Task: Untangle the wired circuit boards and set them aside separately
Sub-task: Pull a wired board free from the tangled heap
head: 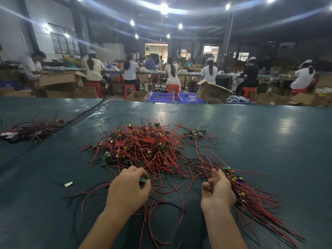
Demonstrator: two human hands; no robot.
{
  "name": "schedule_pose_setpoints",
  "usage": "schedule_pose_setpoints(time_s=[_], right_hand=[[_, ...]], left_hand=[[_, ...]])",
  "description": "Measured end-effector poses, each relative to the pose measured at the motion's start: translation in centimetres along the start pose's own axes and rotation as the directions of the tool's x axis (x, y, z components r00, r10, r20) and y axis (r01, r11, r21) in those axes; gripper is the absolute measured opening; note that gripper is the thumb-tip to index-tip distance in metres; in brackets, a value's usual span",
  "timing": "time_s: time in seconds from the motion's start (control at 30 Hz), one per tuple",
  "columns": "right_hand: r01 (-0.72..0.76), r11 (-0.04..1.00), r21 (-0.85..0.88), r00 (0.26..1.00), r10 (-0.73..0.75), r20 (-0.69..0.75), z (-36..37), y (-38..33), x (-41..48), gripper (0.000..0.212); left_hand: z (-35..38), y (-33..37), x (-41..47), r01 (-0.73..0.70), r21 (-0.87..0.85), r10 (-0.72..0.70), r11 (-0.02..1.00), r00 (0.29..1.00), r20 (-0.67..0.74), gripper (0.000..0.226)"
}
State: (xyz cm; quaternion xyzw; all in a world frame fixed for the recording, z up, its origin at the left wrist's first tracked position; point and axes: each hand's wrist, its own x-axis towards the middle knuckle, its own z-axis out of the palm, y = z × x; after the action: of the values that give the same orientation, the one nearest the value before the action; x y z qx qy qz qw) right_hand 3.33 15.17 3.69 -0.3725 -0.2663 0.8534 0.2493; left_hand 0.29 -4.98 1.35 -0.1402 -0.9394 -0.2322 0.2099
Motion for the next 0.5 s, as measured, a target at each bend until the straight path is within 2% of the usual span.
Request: schedule_pose_setpoints(time_s=[0.13,0.23,0.4,0.5], right_hand=[[0.007,1.000,0.021,1.000,-0.006,-0.013,-0.2,-0.1,0.5,0.014],[0.009,1.000,0.003,1.000,-0.009,-0.014,-0.1,-0.1,0.6,0.015],[-0.033,0.999,0.005,0.999,0.033,-0.017,-0.2,-0.1,1.0,0.007],[-0.034,0.999,-0.038,0.999,0.034,-0.008,-0.1,-0.1,0.8,0.003]], left_hand=[[0.1,-1.7,0.3,0.102,0.220,-0.138,0.970,0.978,0.156,0.033],[0.5,-2.2,0.4,0.142,0.269,-0.208,0.953,0.949,0.237,0.043],[0.6,-2.5,0.7,0.175,0.201,-0.218,0.964,0.952,0.216,0.039],[1.0,-2.5,0.6,0.168,0.238,-0.209,0.957,0.965,0.159,0.044]])
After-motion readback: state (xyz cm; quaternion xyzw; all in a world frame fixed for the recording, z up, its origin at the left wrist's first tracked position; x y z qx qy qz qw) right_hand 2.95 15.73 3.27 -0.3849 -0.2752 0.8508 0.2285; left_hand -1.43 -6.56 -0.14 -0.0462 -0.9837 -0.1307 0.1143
